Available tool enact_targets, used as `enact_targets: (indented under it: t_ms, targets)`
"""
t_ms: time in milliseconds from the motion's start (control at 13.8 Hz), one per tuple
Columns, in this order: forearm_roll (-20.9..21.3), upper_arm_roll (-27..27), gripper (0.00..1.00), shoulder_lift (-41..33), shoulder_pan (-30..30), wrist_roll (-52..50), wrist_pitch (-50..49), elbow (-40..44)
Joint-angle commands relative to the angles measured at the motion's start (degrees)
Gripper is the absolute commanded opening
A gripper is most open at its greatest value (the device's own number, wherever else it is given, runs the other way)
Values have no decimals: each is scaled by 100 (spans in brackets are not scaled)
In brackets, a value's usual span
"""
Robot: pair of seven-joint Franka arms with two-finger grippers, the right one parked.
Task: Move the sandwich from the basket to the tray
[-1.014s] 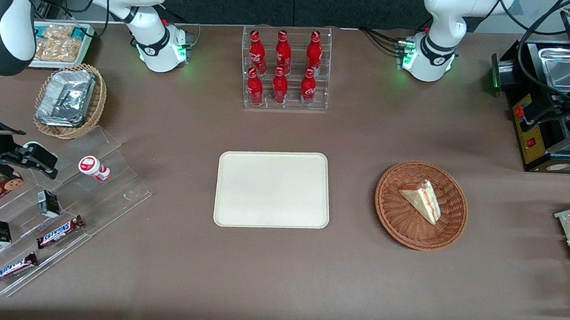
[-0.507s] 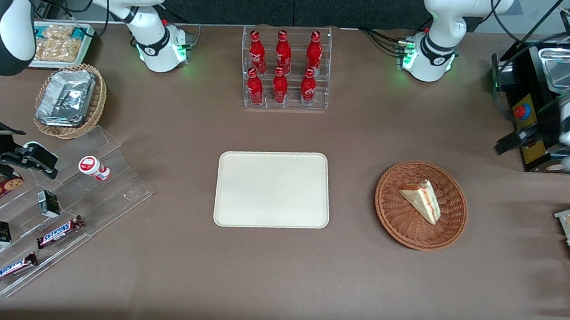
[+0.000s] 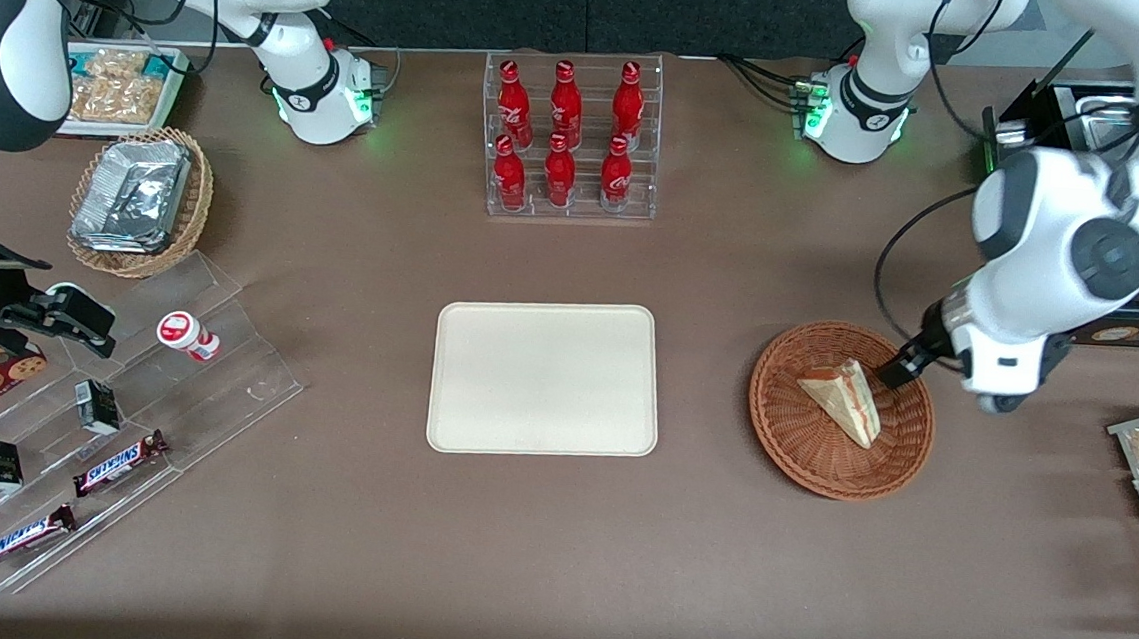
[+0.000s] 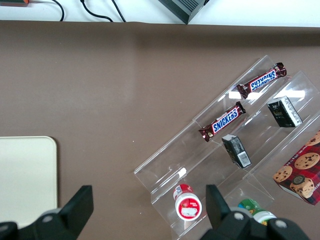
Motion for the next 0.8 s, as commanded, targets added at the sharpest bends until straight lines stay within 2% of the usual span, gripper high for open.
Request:
enact_targets:
  t_ms: [0,507,580,652,725]
  targets:
    - [46,29,100,192,-107,-433,1001,-526]
    - [63,38,99,948,-134,-706,2348,-958]
    - [64,38,75,1009,-134,-706,2420,-976]
    - [64,38,38,1045,-134,-706,2420,-976]
    - [64,38,9,1045,-134,-706,2420,-968]
